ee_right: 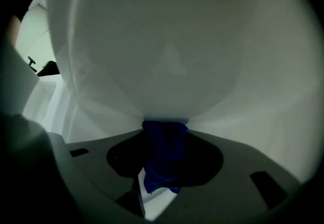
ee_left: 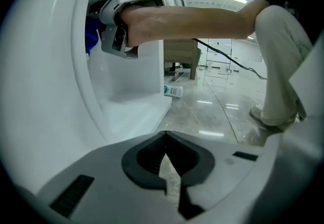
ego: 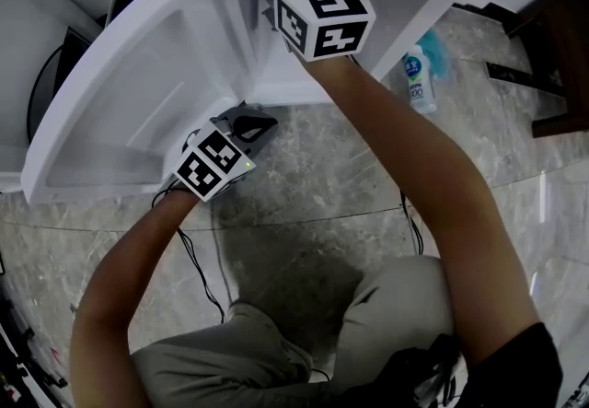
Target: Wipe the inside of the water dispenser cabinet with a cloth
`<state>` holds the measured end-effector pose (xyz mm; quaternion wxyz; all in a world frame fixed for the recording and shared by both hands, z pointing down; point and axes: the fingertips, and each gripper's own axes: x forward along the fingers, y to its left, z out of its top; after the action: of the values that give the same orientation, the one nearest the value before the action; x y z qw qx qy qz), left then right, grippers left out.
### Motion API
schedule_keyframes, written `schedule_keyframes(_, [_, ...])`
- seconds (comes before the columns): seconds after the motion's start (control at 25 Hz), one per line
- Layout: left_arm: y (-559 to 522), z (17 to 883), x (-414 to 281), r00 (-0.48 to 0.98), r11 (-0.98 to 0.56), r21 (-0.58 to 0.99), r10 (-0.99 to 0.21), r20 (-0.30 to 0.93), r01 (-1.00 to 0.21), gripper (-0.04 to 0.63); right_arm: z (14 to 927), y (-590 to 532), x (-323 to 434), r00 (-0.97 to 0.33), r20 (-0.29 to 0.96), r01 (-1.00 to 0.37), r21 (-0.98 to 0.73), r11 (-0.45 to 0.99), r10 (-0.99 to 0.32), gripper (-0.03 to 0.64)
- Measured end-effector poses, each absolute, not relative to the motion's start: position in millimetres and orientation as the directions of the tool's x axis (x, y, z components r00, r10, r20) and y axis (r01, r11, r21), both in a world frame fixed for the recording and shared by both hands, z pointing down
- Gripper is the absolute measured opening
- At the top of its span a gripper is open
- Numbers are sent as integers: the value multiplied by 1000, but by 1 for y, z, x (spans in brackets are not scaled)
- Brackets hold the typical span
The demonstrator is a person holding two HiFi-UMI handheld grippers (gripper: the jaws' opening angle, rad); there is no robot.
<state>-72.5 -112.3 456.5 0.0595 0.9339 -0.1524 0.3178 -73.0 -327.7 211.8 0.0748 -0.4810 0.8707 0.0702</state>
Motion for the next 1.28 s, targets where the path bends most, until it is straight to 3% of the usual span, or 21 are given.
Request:
schedule_keyframes(0.36, [-120, 436, -81, 750, -931, -11, -302, 589, -366, 5, 221, -343, -71, -555, -126, -826, -36, 563, -822, 146])
schedule_keyframes(0.56, [-128, 419, -84, 762, -924, -32, -334, 555, -381, 5, 234, -309, -59, -673, -76, -683, -317, 657, -736, 146])
schedule_keyframes(0.84, [-154, 380, -83, 765, -882, -178, -467, 443, -436, 15, 277, -248, -25, -772, 86, -577, -511, 637, -630, 146])
schedule_keyframes(0.92, [-153, 365, -74, 779, -876, -245, -482, 401, -416, 171, 287, -227, -25, -815, 138, -536, -548, 642, -562, 146])
schedule_keyframes(1.0, [-149, 351, -60, 798, -867, -309, -487, 355, -392, 272, 297, -204, -23, -850, 205, -507, -566, 650, -485, 146])
schedule_keyframes(1.28, [-135, 336, -10, 866, -873, -403, -407, 291, -275, 288, 310, -151, -23, -900, 314, -435, -598, 673, -302, 146])
